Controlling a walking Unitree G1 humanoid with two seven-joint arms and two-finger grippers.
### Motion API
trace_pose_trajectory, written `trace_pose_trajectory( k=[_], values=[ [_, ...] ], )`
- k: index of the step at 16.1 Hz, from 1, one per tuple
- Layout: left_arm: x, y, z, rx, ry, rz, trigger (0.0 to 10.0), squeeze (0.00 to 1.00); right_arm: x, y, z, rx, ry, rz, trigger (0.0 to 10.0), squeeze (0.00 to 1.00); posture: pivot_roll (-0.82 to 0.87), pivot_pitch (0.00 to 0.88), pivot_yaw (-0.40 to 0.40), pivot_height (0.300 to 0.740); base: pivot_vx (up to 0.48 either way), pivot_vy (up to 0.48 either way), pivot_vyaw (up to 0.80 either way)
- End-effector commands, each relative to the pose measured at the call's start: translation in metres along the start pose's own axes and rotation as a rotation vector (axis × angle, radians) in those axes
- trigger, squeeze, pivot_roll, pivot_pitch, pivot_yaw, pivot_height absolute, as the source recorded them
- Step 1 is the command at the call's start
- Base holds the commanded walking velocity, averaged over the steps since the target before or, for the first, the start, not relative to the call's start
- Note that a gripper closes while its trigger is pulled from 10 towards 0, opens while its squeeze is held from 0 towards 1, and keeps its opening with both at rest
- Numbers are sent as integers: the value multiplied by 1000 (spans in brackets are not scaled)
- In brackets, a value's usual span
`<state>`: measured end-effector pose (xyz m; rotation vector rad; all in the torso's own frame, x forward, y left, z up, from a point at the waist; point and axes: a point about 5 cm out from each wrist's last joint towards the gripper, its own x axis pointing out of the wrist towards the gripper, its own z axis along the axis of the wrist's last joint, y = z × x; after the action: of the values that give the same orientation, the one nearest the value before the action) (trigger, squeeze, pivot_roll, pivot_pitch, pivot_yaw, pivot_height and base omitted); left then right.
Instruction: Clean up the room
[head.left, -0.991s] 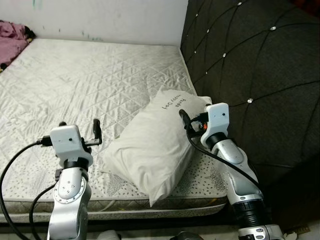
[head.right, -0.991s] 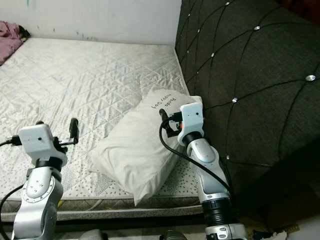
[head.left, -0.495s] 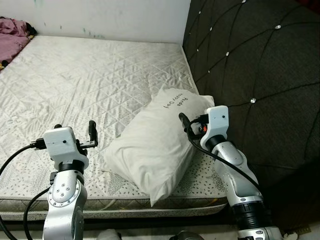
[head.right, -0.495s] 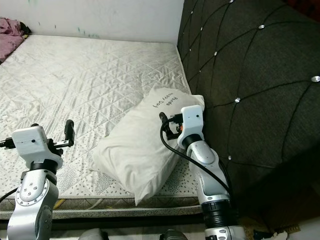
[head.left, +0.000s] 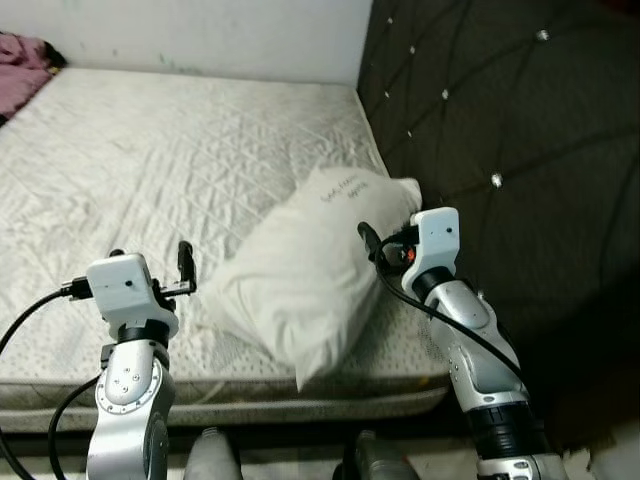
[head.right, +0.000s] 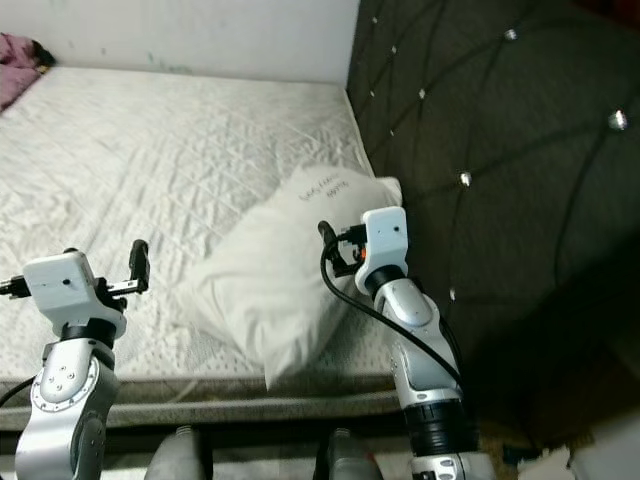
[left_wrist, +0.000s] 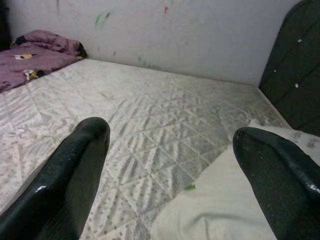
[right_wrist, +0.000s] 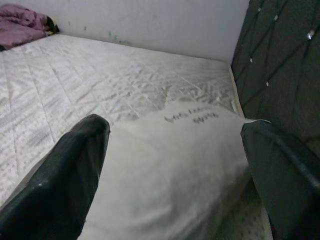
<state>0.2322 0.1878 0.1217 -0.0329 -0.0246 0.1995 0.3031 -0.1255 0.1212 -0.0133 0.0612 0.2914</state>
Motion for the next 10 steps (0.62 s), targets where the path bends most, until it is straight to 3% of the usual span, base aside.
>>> trace_pose_trajectory(
  k=[1,10],
  values=[
    [0,-1,2,-2,-4,0,10000,0,0,-2,3,-9,-4,1,10000,0,-55,3,-77,634,0,0,0],
    [1,4,3,-32,-8,34,10000,0,6,1,0,-41,39,30,10000,0,-51,19,-96,634,0,0,0]
  ],
)
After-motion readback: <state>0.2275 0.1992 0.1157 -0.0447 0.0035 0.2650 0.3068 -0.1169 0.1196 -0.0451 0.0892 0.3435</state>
